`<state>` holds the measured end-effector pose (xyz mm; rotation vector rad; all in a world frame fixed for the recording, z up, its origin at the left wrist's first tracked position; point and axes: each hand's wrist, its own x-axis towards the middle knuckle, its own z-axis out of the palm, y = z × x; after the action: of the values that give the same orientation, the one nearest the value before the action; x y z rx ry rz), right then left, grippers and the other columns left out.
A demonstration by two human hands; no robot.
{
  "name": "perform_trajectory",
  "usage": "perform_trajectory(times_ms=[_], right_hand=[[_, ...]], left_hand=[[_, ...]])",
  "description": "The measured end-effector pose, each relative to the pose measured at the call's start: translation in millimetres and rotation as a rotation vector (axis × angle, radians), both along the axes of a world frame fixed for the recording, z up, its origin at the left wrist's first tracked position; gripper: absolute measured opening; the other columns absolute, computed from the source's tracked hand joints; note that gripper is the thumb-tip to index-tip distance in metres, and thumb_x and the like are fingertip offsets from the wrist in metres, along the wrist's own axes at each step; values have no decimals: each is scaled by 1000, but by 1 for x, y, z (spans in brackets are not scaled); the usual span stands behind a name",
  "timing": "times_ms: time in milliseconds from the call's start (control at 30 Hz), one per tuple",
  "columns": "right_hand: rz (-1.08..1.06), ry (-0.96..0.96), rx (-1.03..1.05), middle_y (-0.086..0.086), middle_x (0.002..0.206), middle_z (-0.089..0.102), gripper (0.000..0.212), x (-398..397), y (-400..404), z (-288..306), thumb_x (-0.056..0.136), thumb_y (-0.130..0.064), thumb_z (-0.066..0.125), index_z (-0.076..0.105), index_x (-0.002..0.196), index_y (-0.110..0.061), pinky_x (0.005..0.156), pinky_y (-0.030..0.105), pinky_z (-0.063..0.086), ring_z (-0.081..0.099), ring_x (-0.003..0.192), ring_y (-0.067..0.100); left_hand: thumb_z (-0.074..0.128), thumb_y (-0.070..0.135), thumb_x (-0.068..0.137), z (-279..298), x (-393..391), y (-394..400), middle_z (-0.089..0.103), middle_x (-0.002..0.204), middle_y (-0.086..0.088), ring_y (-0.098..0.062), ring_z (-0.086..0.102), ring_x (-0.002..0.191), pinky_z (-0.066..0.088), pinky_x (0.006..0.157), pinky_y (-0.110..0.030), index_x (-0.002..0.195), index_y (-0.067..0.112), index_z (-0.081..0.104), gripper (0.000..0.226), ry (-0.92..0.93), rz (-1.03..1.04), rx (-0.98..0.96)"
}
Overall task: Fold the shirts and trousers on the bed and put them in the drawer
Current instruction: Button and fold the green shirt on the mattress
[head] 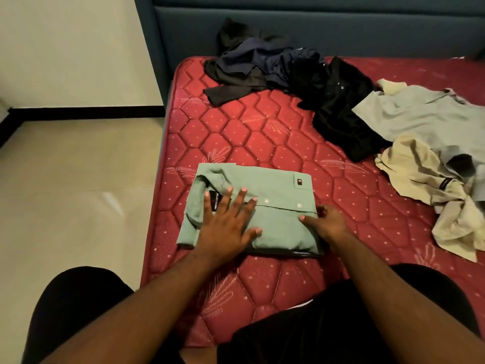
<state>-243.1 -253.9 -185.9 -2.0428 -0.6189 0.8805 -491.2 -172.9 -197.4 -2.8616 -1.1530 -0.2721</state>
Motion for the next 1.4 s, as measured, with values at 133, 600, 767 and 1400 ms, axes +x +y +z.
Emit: perform_trajectory(times_ms=[133,600,767,1400], right_hand=[[203,-448,-157,12,127,56,64,-5,-6,0,80,-30,75,45,134,-15,92,42,47,55,110,31],[837,-859,-326,-9,147,-35,81,-55,4,-23,75,-81,-8,-26,142,-40,114,47,-16,-23,146,22],[594,-751,-311,-8,156,-27,78,-48,-13,-14,85,-77,30,-5,149,-49,112,61,-5,-21,146,27],[177,-219,-243,16,130,50,117,-148,-66,17,72,-32,82,-3,153,-30,86,43,50,57,105,34]], left_hand=[[29,71,89,-21,-2,2,34,156,-2,-31,21,147,-2,111,-69,147,34,38,69,166,15,16],[41,42,95,-18,27,-27,37,155,-2,-23,22,146,3,115,-60,146,23,40,55,35,31,102],[74,29,79,-10,-41,-48,57,113,-15,-36,53,106,43,87,-47,111,13,58,39,-618,704,-198],[79,23,74,33,-100,62,70,95,-16,-24,63,64,60,59,-43,89,17,57,28,-1165,1065,-850]])
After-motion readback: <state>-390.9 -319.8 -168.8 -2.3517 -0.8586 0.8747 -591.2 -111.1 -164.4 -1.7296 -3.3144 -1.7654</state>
